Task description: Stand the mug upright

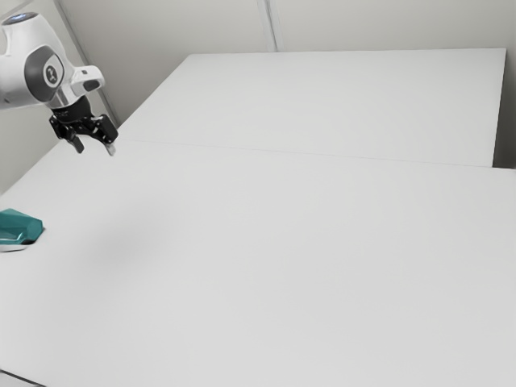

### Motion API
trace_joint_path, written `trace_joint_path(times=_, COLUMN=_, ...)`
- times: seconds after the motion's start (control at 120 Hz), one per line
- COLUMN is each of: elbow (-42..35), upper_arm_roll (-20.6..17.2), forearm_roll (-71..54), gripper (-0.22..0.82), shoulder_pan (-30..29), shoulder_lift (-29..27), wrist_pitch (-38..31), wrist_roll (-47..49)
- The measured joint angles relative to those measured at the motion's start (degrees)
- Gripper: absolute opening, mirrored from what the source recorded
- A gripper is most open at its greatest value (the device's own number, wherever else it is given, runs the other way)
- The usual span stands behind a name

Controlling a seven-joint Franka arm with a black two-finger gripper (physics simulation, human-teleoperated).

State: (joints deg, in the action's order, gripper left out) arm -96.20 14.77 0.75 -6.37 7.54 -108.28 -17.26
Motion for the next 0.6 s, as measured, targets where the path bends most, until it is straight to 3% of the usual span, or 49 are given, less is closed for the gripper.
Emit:
trace_joint_path(times=0.158, elbow=0.55, upper_arm_roll=0.23, forearm_roll=0.54, gripper=0.60, shoulder_pan=-0.93, shoulder_lift=0.17, wrist_pitch=-0.55, wrist_roll=-0.91)
trace_joint_path(times=0.408, elbow=5.85, upper_arm_roll=-3.92, forearm_roll=5.70, gripper=0.60, shoulder_pan=-17.13, shoulder_lift=2.48, wrist_pitch=0.59, wrist_roll=-4.39)
trace_joint_path(times=0.475, elbow=9.09, upper_arm_roll=-6.73, forearm_roll=6.60, gripper=0.60, shoulder_pan=-22.15, shoulder_lift=5.15, wrist_pitch=1.39, wrist_roll=-5.93)
trace_joint_path(times=0.6, elbow=15.37, upper_arm_roll=-18.22, forearm_roll=7.35, gripper=0.60, shoulder_pan=-35.95, shoulder_lift=11.47, wrist_pitch=2.37, wrist_roll=-8.76)
